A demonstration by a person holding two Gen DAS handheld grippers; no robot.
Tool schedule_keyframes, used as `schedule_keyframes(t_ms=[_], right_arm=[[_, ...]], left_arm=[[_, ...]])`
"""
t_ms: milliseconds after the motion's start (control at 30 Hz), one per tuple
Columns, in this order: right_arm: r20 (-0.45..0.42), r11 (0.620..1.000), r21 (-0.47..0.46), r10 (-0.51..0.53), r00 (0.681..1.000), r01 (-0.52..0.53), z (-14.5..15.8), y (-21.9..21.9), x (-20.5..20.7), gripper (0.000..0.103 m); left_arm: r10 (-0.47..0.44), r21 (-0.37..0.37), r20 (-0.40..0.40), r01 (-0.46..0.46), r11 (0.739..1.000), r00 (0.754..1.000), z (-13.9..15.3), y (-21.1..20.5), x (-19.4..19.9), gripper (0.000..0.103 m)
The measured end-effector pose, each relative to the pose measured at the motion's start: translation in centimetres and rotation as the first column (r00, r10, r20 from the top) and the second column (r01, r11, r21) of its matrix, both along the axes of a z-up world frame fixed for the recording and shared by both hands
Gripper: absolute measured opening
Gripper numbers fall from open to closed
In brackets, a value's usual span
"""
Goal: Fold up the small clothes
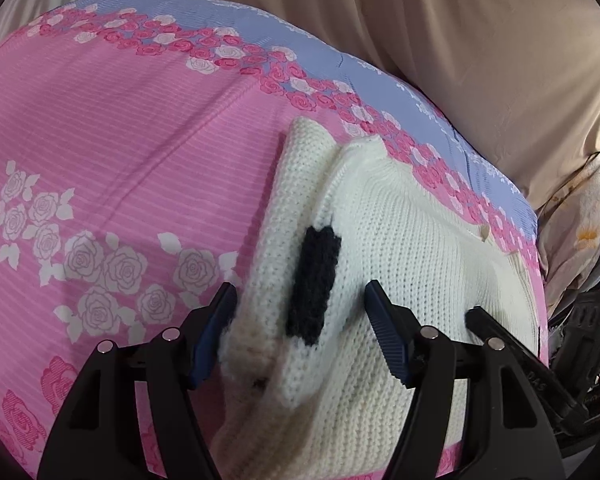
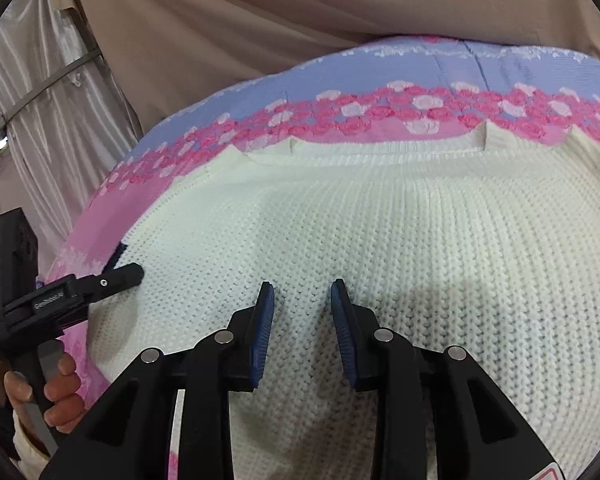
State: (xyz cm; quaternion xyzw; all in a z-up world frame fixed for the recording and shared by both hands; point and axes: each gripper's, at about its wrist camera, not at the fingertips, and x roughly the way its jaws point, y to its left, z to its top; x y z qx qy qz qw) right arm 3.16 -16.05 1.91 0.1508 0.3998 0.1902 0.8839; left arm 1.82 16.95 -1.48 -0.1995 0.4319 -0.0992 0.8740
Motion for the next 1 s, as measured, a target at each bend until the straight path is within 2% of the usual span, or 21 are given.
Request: schedule_keyframes(t_ms=[100,167,233,433,567,667,800,900,1000], right_arm=[[0.018,1.000,0.000,0.013,1.000,-0.013,-0.1,0.1,-0.1,0.032],[0.033,1.000,0.019,0.024,0.999,-0.024,-0.1,-0.1,-0.4,0.036],[0.044,0.998,0.050,0.027,0.999,-0.029,0.0,-0.6,-0.8,0.040],[0.065,0.995,0.095,0.015,0.998,-0.022,0.1,-2.2,-2.9,0.041],[0.074,0.994,0.108,0.009,0.997,-0.017,0.2,-3.8,-4.8,0.043],[0.080,0.992,0.126,-0.017,0.997,0.007,0.3,-5.8,-6.5,0.046],[0.065,0.987,0.134,-0.094,0.993,0.085,-0.1,-9.7,-8.8,0.047],[0.042,0.978,0.131,-0.166,0.985,0.160,-0.7,-12.6,-10.4,0.049],[0.018,0.963,0.139,-0.238,0.971,0.233,-1.2,-15.9,-11.9,0.049]], left_arm=[[-0.004,0.006,-0.002,0.004,1.000,1.000,0.1,-0.3,0.6,0.064],[-0.012,-0.014,-0.010,0.012,1.000,1.000,0.1,-0.4,0.9,0.051],[-0.021,-0.023,-0.020,0.021,1.000,1.000,0.4,-0.9,1.0,0.033],[-0.056,0.092,0.082,0.048,0.995,0.995,4.0,-4.0,-0.2,0.025],[-0.120,0.111,0.143,0.105,0.988,0.982,6.6,-6.8,-1.2,0.023],[-0.212,0.128,0.182,0.191,0.973,0.960,8.5,-10.3,-2.1,0.023],[-0.331,0.158,0.215,0.302,0.940,0.919,9.9,-16.0,-3.3,0.022],[-0.416,0.184,0.191,0.384,0.905,0.889,9.2,-20.8,-3.7,0.022],[-0.479,0.201,0.122,0.451,0.870,0.869,6.6,-25.0,-3.6,0.022]])
